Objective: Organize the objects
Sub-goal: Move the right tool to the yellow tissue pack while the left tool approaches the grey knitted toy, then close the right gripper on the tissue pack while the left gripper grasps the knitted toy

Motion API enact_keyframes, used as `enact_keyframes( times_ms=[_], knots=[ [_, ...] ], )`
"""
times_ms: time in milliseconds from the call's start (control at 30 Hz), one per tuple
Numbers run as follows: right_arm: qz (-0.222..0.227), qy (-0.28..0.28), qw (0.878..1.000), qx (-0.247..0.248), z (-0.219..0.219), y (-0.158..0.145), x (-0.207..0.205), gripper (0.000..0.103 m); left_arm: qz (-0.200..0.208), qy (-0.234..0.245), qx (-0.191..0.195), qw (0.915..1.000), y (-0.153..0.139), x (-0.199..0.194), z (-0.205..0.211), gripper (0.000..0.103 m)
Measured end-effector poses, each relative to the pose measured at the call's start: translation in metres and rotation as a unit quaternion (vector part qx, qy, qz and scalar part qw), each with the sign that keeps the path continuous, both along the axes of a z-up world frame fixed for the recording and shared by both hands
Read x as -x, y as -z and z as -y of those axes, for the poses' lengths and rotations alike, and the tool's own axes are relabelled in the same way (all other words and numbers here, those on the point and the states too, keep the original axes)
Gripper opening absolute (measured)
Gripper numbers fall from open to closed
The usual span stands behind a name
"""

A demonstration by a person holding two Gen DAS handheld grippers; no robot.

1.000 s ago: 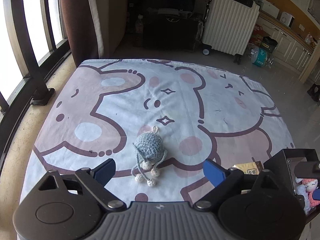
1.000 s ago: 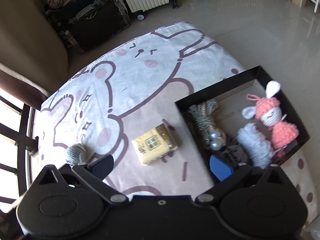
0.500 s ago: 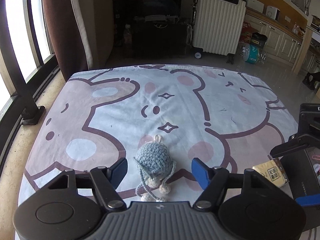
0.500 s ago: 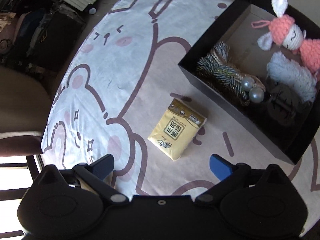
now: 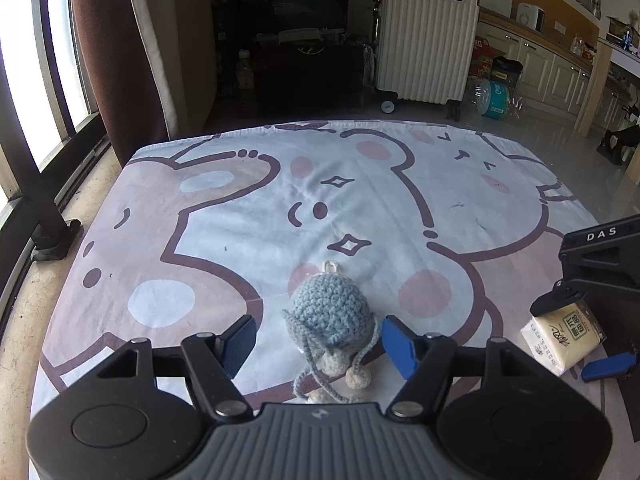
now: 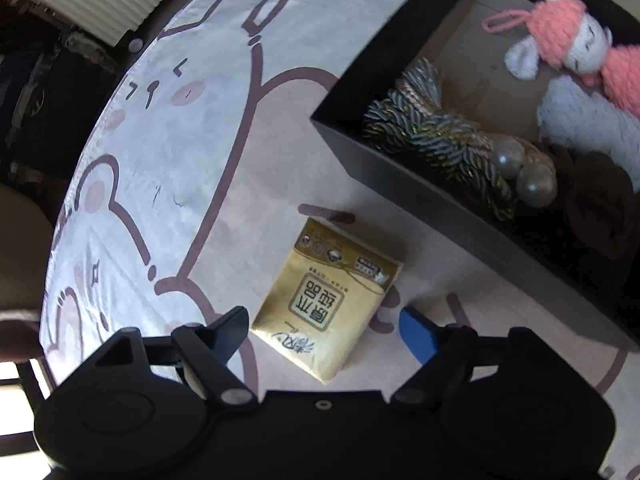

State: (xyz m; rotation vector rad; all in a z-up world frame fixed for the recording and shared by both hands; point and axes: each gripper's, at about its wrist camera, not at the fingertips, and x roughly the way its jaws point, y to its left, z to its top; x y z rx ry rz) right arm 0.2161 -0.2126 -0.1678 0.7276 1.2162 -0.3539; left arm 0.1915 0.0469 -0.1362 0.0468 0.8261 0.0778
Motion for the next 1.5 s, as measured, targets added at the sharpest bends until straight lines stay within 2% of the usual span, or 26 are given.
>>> enact_keyframes(
  times_ms=[100, 167, 300, 400, 633, 733, 800, 900, 1033, 1100, 1233, 1300, 1367, 1400, 1500],
  knots=[
    [0.015, -0.067, 0.996, 0.051, -0.011, -0.003, -0.009, 0.082, -0.006, -0.008, 0.012, 0.9999, 0.003, -0.002, -0.003, 0.07],
    [0.032, -0.128, 0.988, 0.085, -0.018, -0.006, -0.014, 0.079, -0.009, -0.019, 0.029, 0.9993, 0.005, -0.004, -0.006, 0.07],
    [0.05, -0.199, 0.975, 0.083, -0.019, -0.006, -0.019, 0.078, -0.011, -0.047, 0.076, 0.9959, 0.005, -0.008, -0.01, 0.069],
    [0.067, -0.26, 0.96, 0.084, -0.022, -0.007, -0.019, 0.077, -0.011, -0.064, 0.1, 0.9928, 0.004, -0.011, -0.01, 0.069],
    [0.083, -0.4, 0.91, 0.072, -0.031, -0.007, -0.01, 0.077, -0.011, -0.125, 0.152, 0.9805, 0.006, -0.014, -0.018, 0.068],
    [0.086, -0.458, 0.882, 0.07, -0.035, -0.008, 0.0, 0.077, -0.016, -0.146, 0.172, 0.974, 0.008, -0.015, -0.022, 0.062],
    [0.087, -0.495, 0.862, 0.069, -0.04, -0.009, 0.006, 0.077, -0.019, -0.158, 0.186, 0.9696, 0.009, -0.015, -0.025, 0.053],
    [0.087, -0.547, 0.83, 0.068, -0.045, -0.011, 0.017, 0.077, -0.018, -0.173, 0.199, 0.9643, 0.009, -0.015, -0.029, 0.05],
    [0.088, -0.606, 0.788, 0.065, -0.048, -0.011, 0.034, 0.077, -0.028, -0.17, 0.191, 0.9664, 0.007, -0.014, -0.026, 0.049],
    [0.082, -0.625, 0.774, 0.062, -0.048, -0.011, 0.04, 0.077, -0.037, -0.163, 0.188, 0.9679, 0.005, -0.012, -0.025, 0.049],
    [0.06, -0.651, 0.755, 0.054, -0.045, -0.011, 0.051, 0.077, -0.07, -0.141, 0.189, 0.9692, 0.005, -0.009, -0.019, 0.049],
    [0.049, -0.652, 0.755, 0.052, -0.042, -0.011, 0.056, 0.077, -0.081, -0.125, 0.181, 0.9721, 0.004, -0.005, -0.015, 0.049],
    [0.04, -0.636, 0.768, 0.056, -0.039, -0.012, 0.057, 0.078, -0.093, -0.118, 0.185, 0.9712, 0.002, -0.001, -0.012, 0.049],
    [0.036, -0.622, 0.78, 0.06, -0.037, -0.013, 0.056, 0.078, -0.1, -0.116, 0.187, 0.9704, 0.002, 0.001, -0.011, 0.049],
    [0.011, -0.546, 0.836, 0.044, -0.024, -0.012, 0.046, 0.086, -0.12, -0.106, 0.181, 0.9704, 0.0, 0.006, -0.006, 0.049]
  ],
)
